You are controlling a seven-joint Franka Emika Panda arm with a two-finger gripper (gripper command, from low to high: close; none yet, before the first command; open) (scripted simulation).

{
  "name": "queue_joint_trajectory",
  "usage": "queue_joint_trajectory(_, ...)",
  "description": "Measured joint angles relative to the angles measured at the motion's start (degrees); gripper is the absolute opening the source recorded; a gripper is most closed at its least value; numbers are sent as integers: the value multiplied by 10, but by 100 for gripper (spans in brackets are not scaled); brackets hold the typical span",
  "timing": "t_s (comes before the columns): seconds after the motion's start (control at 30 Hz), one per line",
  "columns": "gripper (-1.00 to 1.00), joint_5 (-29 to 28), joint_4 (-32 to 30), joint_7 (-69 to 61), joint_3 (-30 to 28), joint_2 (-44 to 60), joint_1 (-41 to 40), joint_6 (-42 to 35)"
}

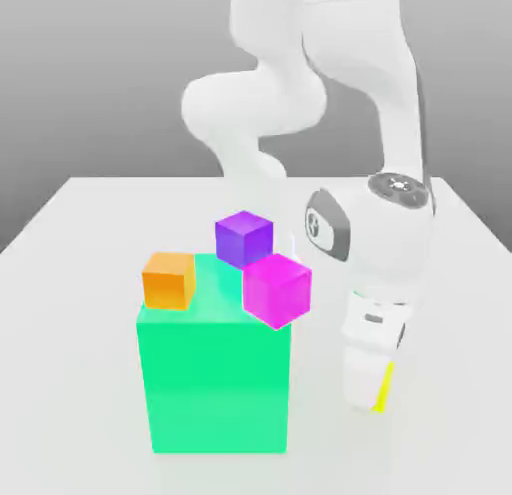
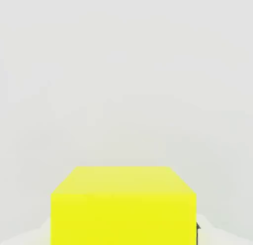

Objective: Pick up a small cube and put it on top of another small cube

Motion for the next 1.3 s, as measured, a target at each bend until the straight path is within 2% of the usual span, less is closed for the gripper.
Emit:
queue_joint_trajectory(0.1,-100,0,-5,3,6,-54,2,-53)
queue_joint_trajectory(0.3,-100,-30,41,98,7,-126,10,-195)
queue_joint_trajectory(0.73,-100,-41,68,321,-16,-388,-105,-490)
queue_joint_trajectory(1.0,-100,-25,34,421,-46,-553,-198,-595)
queue_joint_trajectory(1.17,-100,-20,-39,428,-56,-549,-216,-510)
queue_joint_trajectory(1.2,100,-20,-51,428,-56,-545,-217,-493)
queue_joint_trajectory(1.3,100,-20,-51,428,-56,-545,-217,-493)
